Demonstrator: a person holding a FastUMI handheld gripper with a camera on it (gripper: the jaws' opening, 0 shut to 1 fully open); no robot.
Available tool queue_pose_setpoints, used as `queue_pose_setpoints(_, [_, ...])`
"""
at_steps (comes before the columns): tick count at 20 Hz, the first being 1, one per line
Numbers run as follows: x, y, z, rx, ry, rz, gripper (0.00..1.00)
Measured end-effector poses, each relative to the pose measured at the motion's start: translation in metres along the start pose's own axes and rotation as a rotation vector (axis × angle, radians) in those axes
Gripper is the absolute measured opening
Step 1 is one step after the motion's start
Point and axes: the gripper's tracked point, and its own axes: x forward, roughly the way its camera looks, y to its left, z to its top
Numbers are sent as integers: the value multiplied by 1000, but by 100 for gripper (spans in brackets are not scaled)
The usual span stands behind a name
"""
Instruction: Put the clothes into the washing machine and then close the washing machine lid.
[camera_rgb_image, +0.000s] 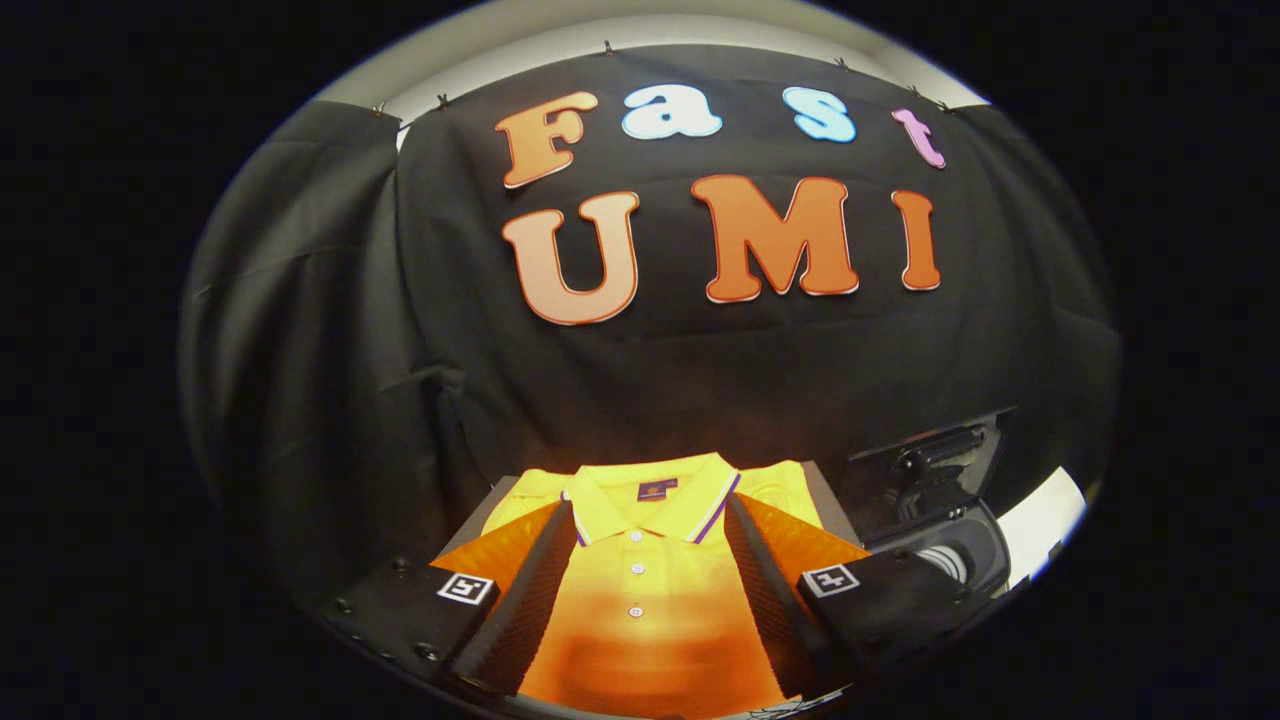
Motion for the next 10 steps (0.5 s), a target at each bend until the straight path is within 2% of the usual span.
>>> queue_pose_setpoints(10, [48,8,-61,-23,221,-48,98])
